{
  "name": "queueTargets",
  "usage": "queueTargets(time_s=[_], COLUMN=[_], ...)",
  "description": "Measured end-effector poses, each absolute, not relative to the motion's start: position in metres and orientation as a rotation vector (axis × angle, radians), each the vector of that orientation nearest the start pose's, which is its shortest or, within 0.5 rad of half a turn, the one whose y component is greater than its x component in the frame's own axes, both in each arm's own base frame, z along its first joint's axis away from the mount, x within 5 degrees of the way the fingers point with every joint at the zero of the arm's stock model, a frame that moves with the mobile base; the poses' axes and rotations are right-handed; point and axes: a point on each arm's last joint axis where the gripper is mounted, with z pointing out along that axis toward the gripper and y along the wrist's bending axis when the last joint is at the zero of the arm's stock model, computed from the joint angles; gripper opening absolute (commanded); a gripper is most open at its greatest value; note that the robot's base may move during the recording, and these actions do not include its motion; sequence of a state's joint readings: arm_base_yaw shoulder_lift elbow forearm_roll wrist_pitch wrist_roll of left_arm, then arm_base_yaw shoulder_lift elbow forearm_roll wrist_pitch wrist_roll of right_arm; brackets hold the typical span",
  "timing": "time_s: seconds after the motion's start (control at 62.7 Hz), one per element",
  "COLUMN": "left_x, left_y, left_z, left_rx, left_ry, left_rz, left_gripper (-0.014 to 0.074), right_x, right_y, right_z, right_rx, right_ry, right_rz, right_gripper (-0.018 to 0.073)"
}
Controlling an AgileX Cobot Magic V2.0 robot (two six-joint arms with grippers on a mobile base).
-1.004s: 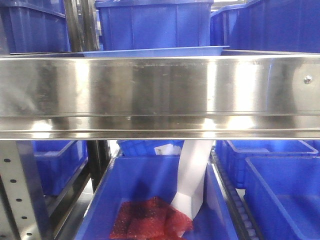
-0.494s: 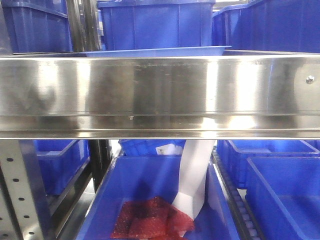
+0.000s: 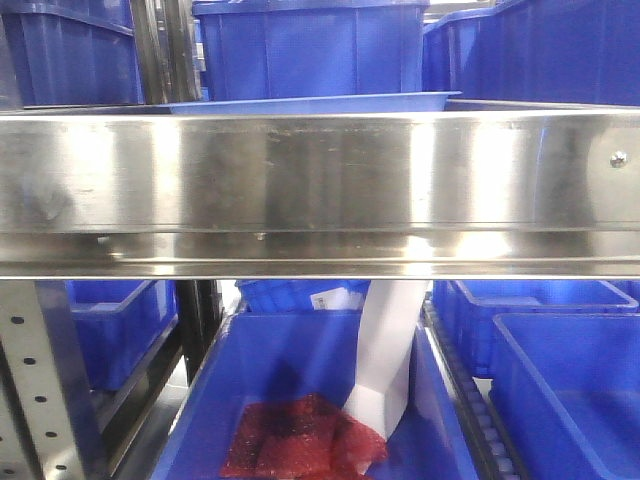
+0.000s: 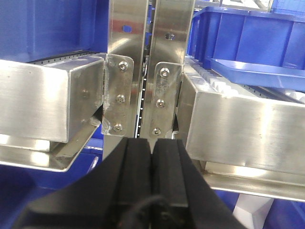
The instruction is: Grab blue tray and place on right shelf
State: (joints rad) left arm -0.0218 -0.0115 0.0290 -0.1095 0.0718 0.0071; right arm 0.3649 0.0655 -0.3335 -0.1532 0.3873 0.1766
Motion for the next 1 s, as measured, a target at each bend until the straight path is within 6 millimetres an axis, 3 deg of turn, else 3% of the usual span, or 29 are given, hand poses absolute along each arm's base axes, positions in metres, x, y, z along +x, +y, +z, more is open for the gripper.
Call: queueTargets(time_s=[0.494, 0.67, 0.813, 1.004], left_x=[0.057, 0.057, 0.057, 0.057], left_y=[-0.002, -0.002, -0.002, -0.002], left_z=[0.198, 0.198, 0.198, 0.198], left_rx=[-0.057, -0.057, -0.057, -0.057], left_ry=[1.571, 1.571, 1.571, 1.571], left_rz=[-0.103, -0.103, -0.103, -0.103], left_gripper=[-0.0048, -0.0048, -0.0048, -0.0048], right_x=[0.038, 0.04, 0.048, 0.06], right_y=[0.009, 0.003, -0.002, -0.005], right_z=[0.285, 0.286, 0.266, 0.216], right_rx=[-0.207, -0.075, 0.069, 0.145], right_ry=[1.591, 1.556, 1.569, 1.57], right_rz=[0.256, 0.112, 0.01, 0.003], right_gripper=[0.0056, 0.0056, 0.0056, 0.0056])
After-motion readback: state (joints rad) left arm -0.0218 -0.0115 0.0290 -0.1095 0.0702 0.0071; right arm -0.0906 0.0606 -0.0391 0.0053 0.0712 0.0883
